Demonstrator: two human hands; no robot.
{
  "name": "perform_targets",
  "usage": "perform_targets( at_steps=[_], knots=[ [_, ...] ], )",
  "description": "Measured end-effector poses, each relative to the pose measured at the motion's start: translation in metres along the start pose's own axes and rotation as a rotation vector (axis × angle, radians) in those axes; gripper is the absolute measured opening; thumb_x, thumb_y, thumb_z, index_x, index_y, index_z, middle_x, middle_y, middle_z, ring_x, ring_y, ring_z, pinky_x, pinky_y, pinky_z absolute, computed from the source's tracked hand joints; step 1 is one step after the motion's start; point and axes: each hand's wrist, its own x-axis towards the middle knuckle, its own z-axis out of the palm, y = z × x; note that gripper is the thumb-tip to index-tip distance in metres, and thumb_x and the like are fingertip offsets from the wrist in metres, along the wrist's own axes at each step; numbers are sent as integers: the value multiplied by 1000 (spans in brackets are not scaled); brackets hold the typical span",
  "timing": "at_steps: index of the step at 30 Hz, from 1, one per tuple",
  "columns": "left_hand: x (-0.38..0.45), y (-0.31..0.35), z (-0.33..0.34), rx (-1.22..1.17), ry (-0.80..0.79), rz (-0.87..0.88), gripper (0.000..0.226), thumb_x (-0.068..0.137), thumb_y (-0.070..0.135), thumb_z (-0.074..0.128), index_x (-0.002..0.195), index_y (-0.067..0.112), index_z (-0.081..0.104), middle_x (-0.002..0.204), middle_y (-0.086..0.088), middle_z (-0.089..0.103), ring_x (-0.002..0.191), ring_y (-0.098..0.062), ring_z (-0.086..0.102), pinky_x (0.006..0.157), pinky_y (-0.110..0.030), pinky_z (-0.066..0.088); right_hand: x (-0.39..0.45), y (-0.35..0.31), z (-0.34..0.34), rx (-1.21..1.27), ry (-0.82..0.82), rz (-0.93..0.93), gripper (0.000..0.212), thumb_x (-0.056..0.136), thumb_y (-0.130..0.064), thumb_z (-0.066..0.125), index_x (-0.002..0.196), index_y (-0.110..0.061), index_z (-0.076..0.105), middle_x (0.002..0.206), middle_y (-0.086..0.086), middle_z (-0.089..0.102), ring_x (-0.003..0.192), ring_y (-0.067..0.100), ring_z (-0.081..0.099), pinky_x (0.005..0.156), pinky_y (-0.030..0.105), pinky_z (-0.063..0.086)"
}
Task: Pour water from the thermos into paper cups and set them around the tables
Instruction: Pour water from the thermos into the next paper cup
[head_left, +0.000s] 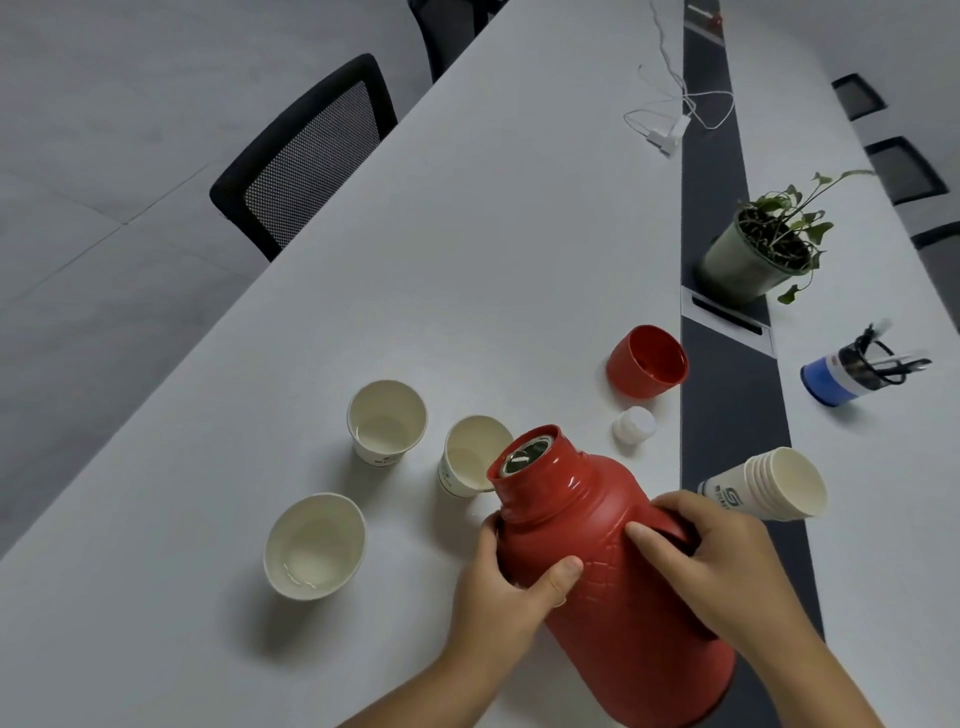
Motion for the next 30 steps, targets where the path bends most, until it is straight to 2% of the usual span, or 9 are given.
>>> perform_targets(
  at_steps=[13, 19, 30],
  knots=[
    [-2, -2, 4, -57, 9, -26, 71, 77, 38, 97, 138, 35, 59, 119, 13, 79, 108, -5, 77, 94, -30, 62, 5, -5, -4, -50, -31, -9, 19, 87, -35, 90, 96, -42, 75, 78, -28, 71, 77, -4, 68, 70, 32, 56],
    [-1, -1, 5, -132, 6, -50, 71, 77, 30, 98, 138, 30, 61, 119, 5, 79, 106, -15, 79, 83, -39, 69, 7, -6, -4, -42, -47, 12, 19, 87, -37, 89, 99, -43, 75, 80, -27, 72, 79, -3, 69, 73, 33, 57],
    [-1, -2, 7, -190, -14, -47, 71, 79, 27, 97, 139, 27, 60, 123, 1, 78, 108, -19, 79, 83, -44, 69, 9, -8, -7, -69, -50, -10, 18, 87, -36, 90, 94, -43, 75, 77, -26, 71, 76, -2, 68, 69, 33, 56]
  ],
)
